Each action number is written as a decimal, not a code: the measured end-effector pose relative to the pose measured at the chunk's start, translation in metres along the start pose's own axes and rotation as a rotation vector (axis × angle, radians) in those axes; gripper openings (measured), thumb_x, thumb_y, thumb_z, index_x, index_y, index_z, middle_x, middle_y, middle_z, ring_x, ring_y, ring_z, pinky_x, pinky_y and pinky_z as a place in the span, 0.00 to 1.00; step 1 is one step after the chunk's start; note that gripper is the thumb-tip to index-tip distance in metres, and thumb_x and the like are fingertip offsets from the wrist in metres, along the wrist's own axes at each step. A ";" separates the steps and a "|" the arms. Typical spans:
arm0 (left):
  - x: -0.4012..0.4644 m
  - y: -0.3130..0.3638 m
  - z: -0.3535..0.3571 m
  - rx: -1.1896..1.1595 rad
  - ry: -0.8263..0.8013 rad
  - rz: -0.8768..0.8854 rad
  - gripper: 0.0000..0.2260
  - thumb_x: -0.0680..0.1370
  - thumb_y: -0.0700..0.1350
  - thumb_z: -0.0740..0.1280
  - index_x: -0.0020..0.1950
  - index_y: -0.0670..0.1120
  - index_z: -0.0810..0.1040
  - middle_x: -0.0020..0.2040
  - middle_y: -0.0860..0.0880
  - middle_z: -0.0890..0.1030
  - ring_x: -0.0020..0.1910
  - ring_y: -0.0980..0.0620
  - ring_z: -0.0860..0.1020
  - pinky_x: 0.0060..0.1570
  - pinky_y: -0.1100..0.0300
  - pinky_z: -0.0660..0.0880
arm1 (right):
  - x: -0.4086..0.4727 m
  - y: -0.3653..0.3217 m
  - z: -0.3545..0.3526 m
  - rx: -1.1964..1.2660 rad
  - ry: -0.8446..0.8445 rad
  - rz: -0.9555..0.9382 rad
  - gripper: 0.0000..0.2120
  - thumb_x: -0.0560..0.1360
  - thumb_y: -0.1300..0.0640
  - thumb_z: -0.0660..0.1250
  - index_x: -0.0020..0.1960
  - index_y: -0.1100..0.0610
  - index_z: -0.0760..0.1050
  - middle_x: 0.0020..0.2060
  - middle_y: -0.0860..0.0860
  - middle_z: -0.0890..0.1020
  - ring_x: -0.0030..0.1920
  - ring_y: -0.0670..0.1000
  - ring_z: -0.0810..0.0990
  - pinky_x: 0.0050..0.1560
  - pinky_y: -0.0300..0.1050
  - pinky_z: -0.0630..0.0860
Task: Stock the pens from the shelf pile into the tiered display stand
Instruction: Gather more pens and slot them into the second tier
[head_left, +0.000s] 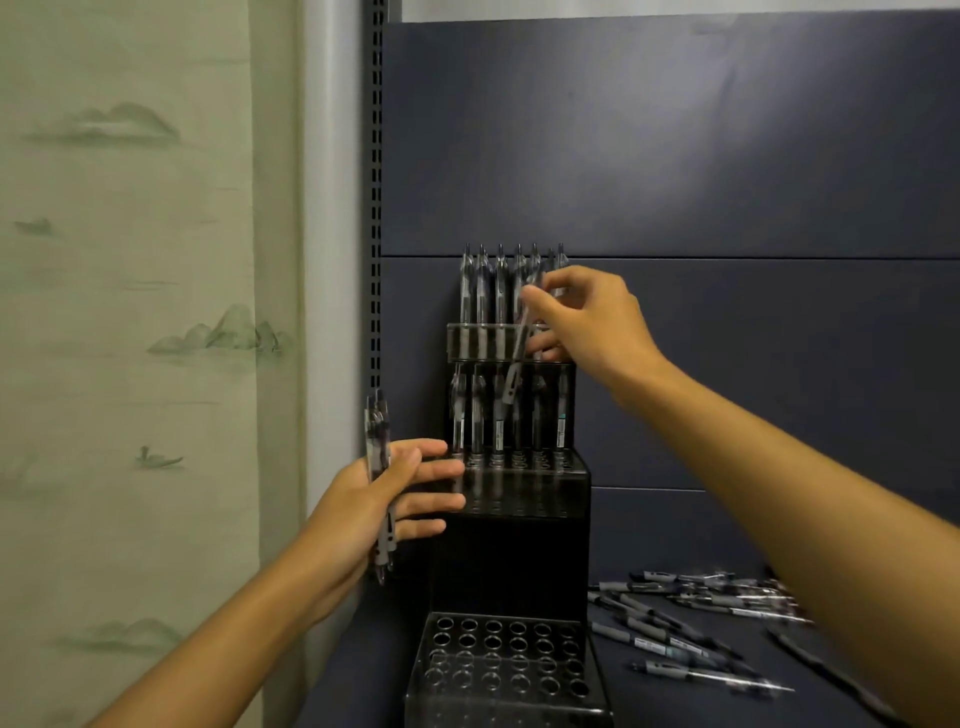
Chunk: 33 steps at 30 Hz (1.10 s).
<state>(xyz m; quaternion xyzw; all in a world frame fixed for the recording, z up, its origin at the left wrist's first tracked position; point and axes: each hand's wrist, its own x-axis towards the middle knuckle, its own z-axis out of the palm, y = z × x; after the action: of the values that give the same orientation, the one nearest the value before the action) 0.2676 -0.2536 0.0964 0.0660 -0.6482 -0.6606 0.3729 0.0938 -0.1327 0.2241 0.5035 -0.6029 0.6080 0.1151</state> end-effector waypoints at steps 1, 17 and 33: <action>0.000 0.000 0.000 0.000 0.010 -0.004 0.13 0.81 0.46 0.59 0.59 0.42 0.78 0.51 0.44 0.86 0.42 0.47 0.86 0.39 0.58 0.83 | 0.000 0.004 -0.001 -0.031 0.003 0.004 0.10 0.79 0.52 0.68 0.56 0.56 0.77 0.43 0.52 0.84 0.36 0.51 0.86 0.37 0.43 0.83; -0.002 -0.001 0.009 0.041 -0.010 0.017 0.11 0.82 0.45 0.59 0.57 0.42 0.79 0.50 0.43 0.86 0.42 0.47 0.86 0.38 0.58 0.83 | -0.023 0.053 0.015 -0.147 -0.117 0.099 0.09 0.78 0.51 0.70 0.53 0.55 0.79 0.41 0.52 0.86 0.34 0.47 0.86 0.38 0.42 0.84; -0.002 0.000 0.014 -0.057 -0.134 -0.041 0.16 0.76 0.47 0.63 0.61 0.43 0.78 0.53 0.42 0.85 0.45 0.44 0.86 0.38 0.54 0.84 | -0.046 0.029 0.019 -0.118 -0.225 -0.036 0.10 0.75 0.48 0.72 0.46 0.55 0.80 0.35 0.51 0.86 0.34 0.46 0.85 0.40 0.38 0.80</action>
<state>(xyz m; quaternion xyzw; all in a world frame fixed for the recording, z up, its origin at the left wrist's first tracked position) 0.2612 -0.2409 0.0973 0.0242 -0.6513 -0.6892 0.3166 0.1023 -0.1352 0.1672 0.5717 -0.6376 0.5089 0.0872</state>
